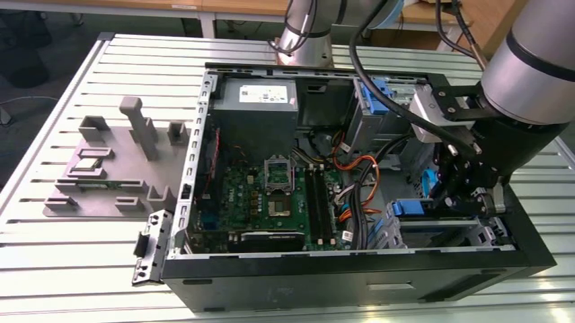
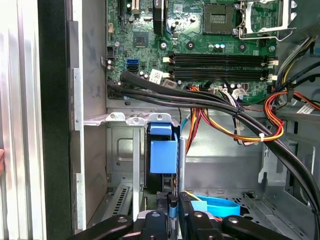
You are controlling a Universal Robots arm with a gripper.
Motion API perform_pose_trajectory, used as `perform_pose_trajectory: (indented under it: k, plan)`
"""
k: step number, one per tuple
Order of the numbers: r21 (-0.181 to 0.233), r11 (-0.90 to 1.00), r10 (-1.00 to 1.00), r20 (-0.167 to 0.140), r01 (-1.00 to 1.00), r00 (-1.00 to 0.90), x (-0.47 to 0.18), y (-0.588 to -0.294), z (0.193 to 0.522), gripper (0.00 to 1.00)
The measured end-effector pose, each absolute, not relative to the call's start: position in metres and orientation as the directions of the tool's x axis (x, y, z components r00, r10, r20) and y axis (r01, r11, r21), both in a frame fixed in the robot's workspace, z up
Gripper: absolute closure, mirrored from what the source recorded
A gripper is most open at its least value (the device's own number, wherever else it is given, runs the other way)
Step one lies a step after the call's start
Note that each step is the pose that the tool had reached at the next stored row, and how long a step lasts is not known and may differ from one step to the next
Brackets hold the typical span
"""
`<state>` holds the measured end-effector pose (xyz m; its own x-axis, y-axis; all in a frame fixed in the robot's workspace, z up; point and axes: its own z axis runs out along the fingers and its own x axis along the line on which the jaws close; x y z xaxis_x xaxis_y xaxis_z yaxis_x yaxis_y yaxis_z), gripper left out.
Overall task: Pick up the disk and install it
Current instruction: 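Insert the first disk wire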
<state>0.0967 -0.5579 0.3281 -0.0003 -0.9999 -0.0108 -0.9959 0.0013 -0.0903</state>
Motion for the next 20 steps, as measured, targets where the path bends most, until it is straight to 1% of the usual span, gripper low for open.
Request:
perform_pose_trajectory:
  k: [1, 6, 20]
  plan:
    - [-0.09, 0.001, -1.0, -0.011, -0.996, 0.0, 0.097, -0.558, 0.328, 0.76]
    - [-0.09, 0.001, -1.0, -0.011, -0.996, 0.0, 0.097, -0.558, 0.332, 0.76]
    - [-0.09, 0.001, -1.0, -0.01, -0.996, 0.0, 0.097, -0.558, 0.367, 0.76]
